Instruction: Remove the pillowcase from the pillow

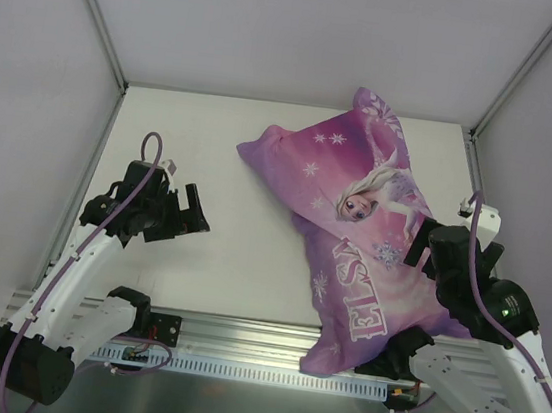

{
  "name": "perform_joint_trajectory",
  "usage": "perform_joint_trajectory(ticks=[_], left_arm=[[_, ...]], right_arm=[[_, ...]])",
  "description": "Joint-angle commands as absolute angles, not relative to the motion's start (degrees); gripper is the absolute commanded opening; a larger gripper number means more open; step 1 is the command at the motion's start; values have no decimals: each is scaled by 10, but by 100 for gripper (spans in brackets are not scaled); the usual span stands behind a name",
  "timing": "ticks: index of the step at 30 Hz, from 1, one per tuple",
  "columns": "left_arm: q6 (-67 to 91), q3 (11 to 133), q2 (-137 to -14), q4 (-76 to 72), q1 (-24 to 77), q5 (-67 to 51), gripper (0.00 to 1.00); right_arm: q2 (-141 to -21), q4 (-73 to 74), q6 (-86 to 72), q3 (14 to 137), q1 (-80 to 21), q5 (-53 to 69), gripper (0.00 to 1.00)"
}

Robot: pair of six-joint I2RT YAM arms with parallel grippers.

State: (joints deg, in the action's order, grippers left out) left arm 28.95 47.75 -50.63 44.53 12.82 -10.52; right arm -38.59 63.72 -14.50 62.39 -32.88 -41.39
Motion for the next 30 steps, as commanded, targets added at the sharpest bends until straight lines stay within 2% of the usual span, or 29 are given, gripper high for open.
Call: perform_joint_trajectory(ticks=[1,10,16,22,28,29,30], left_arm=[[292,501,-506,454,133,-121,99],[302,501,-506,452,133,-137,99],[311,497,-492,453,133,-153,99],[328,494,-498,454,133,-186,99],[351,470,-465,455,133,-204,97],[351,468,-462,456,133,-207,95],[352,467,-460,457,132,-208,94]], right_arm=[[-385,646,-155,630,-330,-434,96],[-381,648,-151,626,-330,-424,96],[-434,594,-94,646,-330,-387,96],[-595,502,-51,721,-326,-278,96],[-787,405,-57,737,-316,-112,99],[-812,395,-58,745,-316,-92,96],[-838,389,-59,756,-318,-70,75]])
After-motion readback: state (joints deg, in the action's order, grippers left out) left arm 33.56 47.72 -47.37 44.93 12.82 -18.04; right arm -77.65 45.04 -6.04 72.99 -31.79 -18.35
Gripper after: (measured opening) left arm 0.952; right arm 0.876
